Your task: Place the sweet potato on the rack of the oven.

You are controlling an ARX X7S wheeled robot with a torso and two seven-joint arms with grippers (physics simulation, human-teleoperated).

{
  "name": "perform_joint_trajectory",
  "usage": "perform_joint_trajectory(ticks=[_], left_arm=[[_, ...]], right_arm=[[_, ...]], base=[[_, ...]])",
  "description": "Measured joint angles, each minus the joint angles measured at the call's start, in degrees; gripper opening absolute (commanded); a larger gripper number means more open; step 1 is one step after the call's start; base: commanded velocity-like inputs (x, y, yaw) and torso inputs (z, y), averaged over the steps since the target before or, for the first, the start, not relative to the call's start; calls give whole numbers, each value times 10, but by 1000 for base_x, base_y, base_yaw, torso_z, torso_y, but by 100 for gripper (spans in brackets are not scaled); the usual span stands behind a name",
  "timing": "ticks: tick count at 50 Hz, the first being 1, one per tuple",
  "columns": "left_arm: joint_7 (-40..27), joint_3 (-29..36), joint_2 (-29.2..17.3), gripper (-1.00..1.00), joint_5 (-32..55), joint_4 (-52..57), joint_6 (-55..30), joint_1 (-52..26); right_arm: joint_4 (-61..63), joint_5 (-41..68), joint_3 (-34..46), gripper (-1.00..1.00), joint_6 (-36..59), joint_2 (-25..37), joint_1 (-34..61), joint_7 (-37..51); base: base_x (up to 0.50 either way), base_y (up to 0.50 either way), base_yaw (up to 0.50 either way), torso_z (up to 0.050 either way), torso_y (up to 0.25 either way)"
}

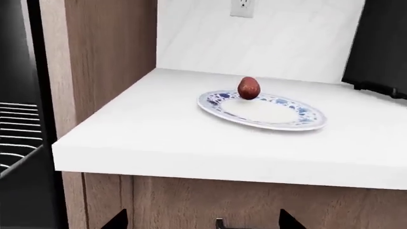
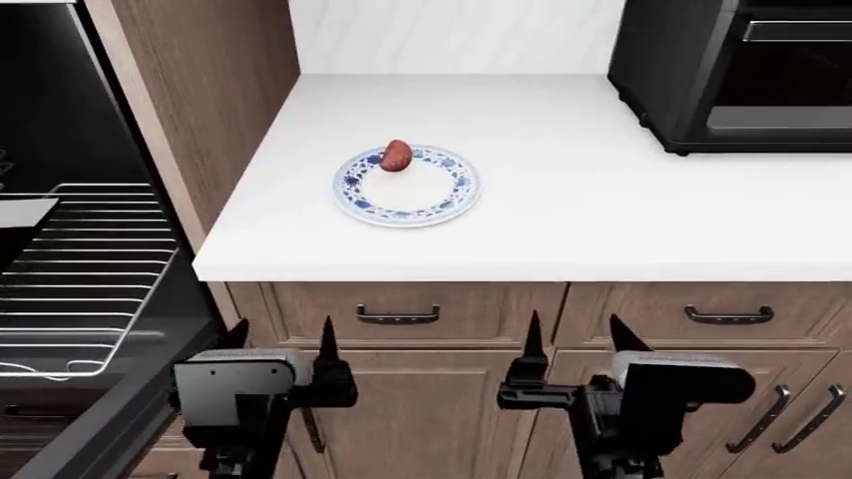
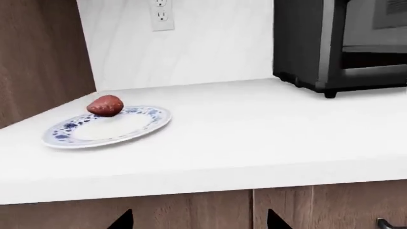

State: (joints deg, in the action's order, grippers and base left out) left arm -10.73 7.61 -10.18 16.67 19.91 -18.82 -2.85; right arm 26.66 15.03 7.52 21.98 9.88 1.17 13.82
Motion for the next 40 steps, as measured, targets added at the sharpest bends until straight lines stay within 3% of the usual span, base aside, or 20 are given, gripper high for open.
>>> perform_joint_trajectory(ticks=[9, 18, 26, 40], left_arm=[[-54, -56, -21, 100, 137, 171, -244, -105], [-89, -106, -28, 100, 225, 228, -380, -189], [-107, -127, -30, 100, 263, 252, -433, -224], [-120, -139, -32, 100, 294, 265, -465, -246]], right_arm=[[193, 195, -92, 100, 291, 18, 122, 91], [265, 372, -170, 100, 471, 27, 232, 184], [292, 450, -195, 100, 536, 35, 277, 224], [301, 480, -192, 100, 549, 53, 295, 238]], base=[[0, 0, 0, 0, 0], [0, 0, 0, 0, 0], [0, 0, 0, 0, 0], [72, 0, 0, 0, 0]])
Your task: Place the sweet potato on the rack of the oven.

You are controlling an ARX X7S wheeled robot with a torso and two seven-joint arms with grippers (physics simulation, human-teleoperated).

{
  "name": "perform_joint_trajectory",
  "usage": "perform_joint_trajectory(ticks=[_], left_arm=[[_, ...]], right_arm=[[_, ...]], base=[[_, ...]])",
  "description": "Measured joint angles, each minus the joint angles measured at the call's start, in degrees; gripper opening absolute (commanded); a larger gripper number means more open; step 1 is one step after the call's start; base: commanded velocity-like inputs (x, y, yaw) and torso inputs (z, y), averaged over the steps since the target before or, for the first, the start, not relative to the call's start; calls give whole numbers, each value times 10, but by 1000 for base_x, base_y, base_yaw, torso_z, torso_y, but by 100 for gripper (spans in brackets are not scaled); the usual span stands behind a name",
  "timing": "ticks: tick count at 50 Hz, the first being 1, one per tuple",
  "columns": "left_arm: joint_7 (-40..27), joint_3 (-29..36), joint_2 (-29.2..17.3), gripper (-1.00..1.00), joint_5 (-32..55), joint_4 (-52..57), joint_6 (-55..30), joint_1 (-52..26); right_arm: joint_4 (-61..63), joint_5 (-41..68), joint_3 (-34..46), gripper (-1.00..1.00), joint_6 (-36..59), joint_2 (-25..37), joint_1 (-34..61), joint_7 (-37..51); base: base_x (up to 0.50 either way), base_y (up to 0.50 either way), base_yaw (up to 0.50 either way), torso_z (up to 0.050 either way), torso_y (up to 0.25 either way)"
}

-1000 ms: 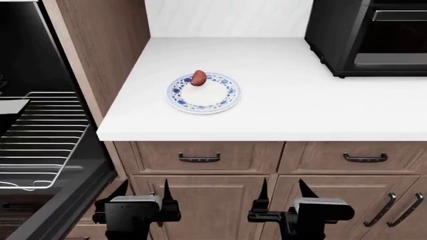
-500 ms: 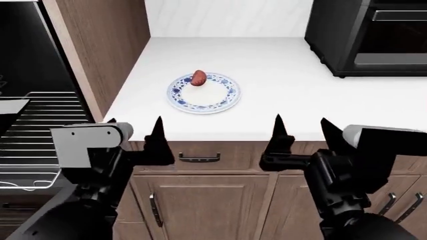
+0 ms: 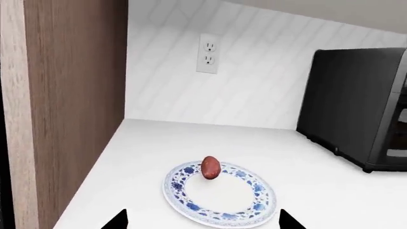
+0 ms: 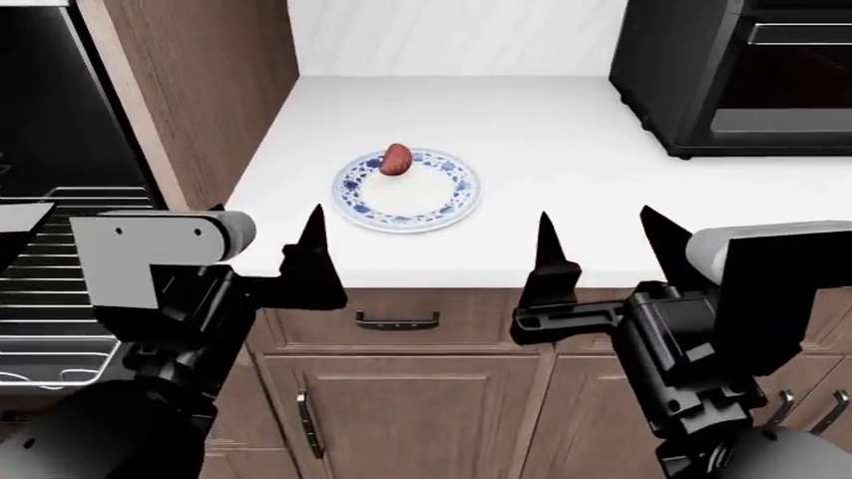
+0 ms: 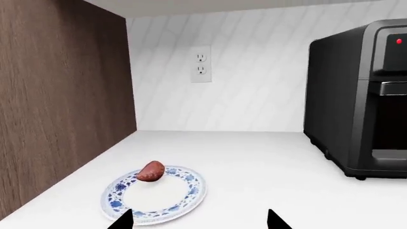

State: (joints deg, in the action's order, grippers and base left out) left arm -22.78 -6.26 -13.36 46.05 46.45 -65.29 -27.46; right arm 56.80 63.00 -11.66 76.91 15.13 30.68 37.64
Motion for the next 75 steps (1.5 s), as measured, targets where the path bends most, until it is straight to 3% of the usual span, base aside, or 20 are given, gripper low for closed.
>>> perform_joint_trajectory(ticks=[75], left_arm=[[-30, 26, -10, 100, 38, -24, 2, -20]], right_arm=[[-31, -11, 52, 100, -73, 64, -1, 20]], base=[[194, 0, 0, 0, 0]])
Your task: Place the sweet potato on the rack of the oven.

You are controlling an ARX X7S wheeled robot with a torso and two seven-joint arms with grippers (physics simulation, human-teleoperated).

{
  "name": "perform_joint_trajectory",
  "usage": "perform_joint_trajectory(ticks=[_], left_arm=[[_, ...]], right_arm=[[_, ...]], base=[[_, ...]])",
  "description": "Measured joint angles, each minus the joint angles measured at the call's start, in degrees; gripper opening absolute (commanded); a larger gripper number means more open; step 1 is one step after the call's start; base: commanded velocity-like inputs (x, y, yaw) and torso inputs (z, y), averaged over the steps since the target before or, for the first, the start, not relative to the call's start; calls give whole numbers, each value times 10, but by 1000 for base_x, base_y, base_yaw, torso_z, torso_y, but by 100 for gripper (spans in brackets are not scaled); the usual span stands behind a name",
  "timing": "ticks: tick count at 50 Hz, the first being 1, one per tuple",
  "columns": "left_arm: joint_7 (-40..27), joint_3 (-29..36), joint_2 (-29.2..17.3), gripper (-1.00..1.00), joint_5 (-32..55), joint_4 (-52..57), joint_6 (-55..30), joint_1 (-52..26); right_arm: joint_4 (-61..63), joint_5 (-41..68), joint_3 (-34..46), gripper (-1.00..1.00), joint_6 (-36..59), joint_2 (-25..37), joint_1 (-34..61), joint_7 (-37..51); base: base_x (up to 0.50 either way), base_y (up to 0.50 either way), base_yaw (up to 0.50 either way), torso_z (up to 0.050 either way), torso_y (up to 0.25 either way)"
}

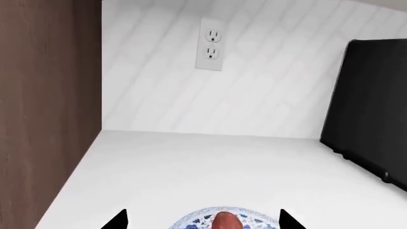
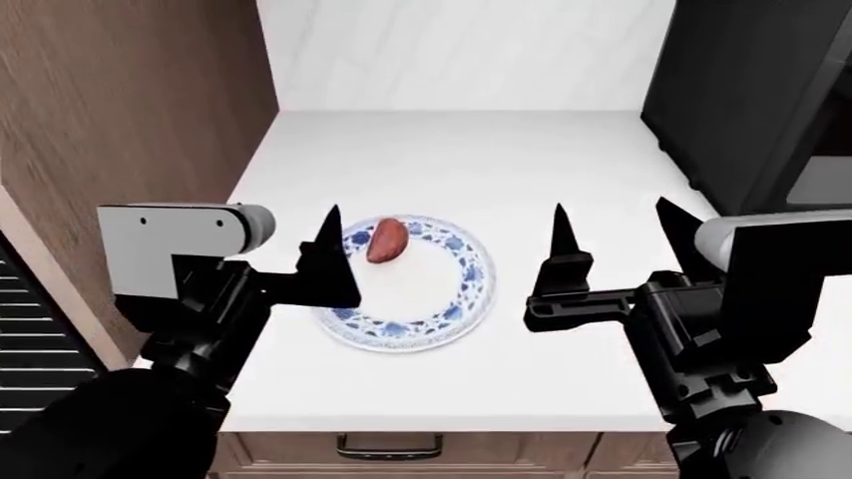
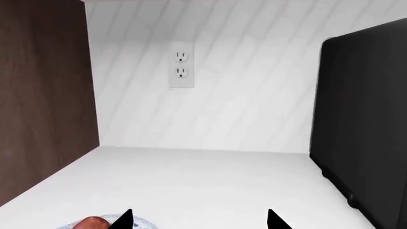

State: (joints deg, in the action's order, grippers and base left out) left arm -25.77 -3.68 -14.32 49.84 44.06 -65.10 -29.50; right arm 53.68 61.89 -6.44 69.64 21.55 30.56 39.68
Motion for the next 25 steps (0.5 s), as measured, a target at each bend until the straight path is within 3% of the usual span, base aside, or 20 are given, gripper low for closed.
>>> perform_joint_trajectory(ticks=[17, 25], left_arm=[[-2, 10, -4, 100, 1, -9, 8, -3], [-4, 13, -5, 100, 4, -12, 9, -4]], right_arm=[[-11, -17, 13, 100, -23, 9, -9, -9], [-14, -23, 18, 100, -28, 13, -9, -7]], base=[[212, 0, 0, 0, 1], [34, 0, 0, 0, 0]])
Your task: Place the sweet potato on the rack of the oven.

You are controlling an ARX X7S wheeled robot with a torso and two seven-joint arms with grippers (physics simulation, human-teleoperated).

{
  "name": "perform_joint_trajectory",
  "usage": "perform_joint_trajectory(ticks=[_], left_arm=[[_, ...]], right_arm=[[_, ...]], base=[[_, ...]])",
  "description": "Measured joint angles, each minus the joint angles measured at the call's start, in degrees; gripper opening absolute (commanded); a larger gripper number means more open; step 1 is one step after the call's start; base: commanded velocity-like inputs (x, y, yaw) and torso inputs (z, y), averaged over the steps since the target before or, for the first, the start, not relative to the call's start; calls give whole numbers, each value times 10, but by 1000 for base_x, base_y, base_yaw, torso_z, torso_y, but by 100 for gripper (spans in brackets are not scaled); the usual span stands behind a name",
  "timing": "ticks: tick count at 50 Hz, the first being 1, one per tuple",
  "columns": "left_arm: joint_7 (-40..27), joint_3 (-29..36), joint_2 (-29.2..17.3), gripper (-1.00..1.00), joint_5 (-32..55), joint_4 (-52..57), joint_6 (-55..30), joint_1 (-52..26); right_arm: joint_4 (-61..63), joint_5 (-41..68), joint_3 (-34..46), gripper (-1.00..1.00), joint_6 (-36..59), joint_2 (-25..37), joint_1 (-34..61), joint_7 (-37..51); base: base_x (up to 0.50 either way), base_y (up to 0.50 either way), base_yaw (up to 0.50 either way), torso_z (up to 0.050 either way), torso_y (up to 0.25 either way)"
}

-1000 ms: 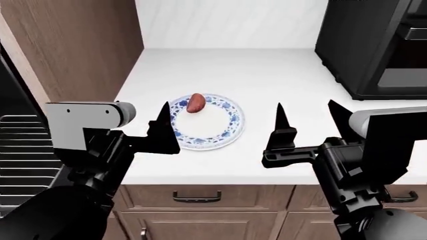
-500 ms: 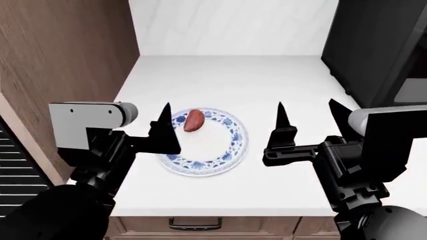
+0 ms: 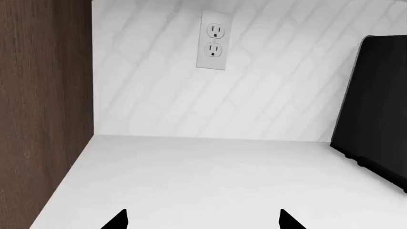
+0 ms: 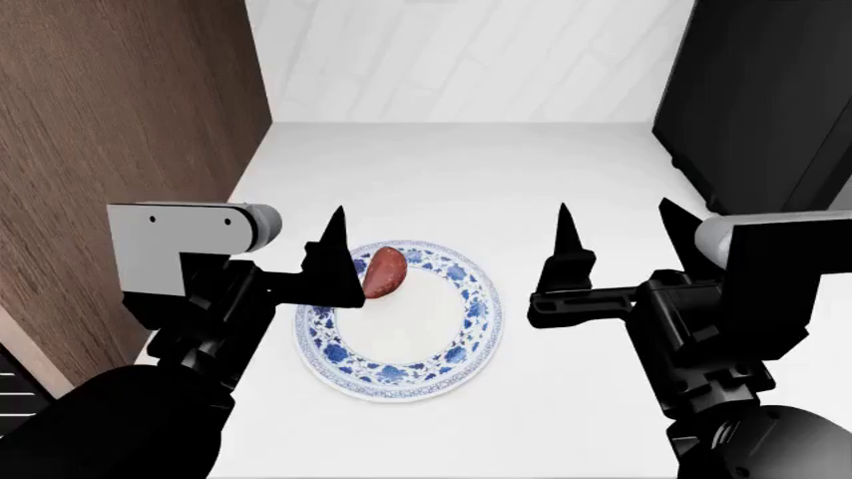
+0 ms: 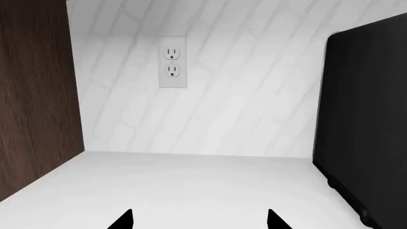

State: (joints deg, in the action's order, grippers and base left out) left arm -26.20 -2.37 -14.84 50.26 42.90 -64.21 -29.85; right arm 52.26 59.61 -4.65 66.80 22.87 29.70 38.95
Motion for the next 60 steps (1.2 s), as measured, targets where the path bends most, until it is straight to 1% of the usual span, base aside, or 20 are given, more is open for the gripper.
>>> perform_joint_trajectory(ticks=[7, 10, 14, 21, 27, 32, 44, 48, 60], left_arm=[[-9, -4, 2, 100, 19, -2, -14, -3], [-23, -10, 4, 100, 42, -7, -39, -13], [-63, -31, 10, 100, 99, -17, -92, -38], [-161, -56, 20, 100, 218, -50, -167, -68], [-233, -55, 25, 100, 306, -88, -195, -82], [-268, -51, 30, 100, 350, -111, -201, -82], [-289, -29, 47, 100, 368, -156, -189, -86], [-306, -19, 52, 100, 379, -173, -188, -94], [-340, 16, 53, 100, 388, -210, -186, -118]], right_arm=[[-4, 3, -2, 100, 0, 2, 2, 7], [-5, 9, -5, 100, 2, 3, 4, 13], [-5, 16, -10, 100, 3, 5, 4, 19], [-6, 18, -15, 100, -3, 9, 0, 20], [-5, 17, -16, 100, -9, 12, -5, 20], [-6, 14, -15, 100, -15, 14, -8, 18], [-13, 0, -3, 100, -28, 16, -10, 10], [-16, -4, 0, 100, -33, 18, -11, 8], [-24, -17, 7, 100, -49, 21, -18, -2]], base=[[0, 0, 0, 0, 0], [0, 0, 0, 0, 0], [0, 0, 0, 0, 0], [0, 0, 0, 0, 0], [0, 0, 0, 0, 0], [0, 0, 0, 0, 0], [0, 0, 0, 0, 0], [0, 0, 0, 0, 0], [0, 0, 0, 0, 0]])
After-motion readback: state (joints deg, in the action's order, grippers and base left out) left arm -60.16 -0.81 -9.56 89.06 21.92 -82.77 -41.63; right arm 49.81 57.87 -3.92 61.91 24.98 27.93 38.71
